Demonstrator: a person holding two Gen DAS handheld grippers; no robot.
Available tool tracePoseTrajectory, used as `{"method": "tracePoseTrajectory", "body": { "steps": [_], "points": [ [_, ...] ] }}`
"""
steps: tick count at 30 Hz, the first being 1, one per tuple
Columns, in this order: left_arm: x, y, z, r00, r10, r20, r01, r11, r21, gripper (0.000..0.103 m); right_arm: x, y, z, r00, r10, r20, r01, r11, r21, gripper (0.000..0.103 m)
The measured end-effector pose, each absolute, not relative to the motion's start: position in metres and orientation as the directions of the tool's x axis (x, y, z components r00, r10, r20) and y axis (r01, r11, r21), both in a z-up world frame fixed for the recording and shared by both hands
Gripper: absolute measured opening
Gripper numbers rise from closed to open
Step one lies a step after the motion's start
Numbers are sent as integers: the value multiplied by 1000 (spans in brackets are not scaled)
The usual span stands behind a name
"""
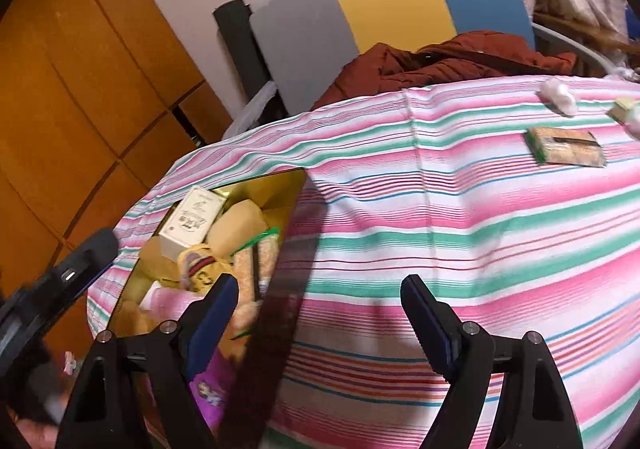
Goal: Organize objects
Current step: 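Move both open tools from the tray back over the table items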
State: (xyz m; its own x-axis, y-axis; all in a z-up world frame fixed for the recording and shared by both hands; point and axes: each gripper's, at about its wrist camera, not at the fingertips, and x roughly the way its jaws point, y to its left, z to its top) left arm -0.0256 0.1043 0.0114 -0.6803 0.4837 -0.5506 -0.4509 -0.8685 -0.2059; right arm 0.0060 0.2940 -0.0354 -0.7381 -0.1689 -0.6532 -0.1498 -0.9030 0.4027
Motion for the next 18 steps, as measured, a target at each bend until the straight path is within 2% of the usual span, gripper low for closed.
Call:
{"method": "tracePoseTrajectory", "body": {
  "steps": [18],
  "points": [
    [20,225,-22,-475,572,-669,-678,-722,-137,72,55,414,-54,-702,72,-708,-373,-885,280,85]
  ]
}}
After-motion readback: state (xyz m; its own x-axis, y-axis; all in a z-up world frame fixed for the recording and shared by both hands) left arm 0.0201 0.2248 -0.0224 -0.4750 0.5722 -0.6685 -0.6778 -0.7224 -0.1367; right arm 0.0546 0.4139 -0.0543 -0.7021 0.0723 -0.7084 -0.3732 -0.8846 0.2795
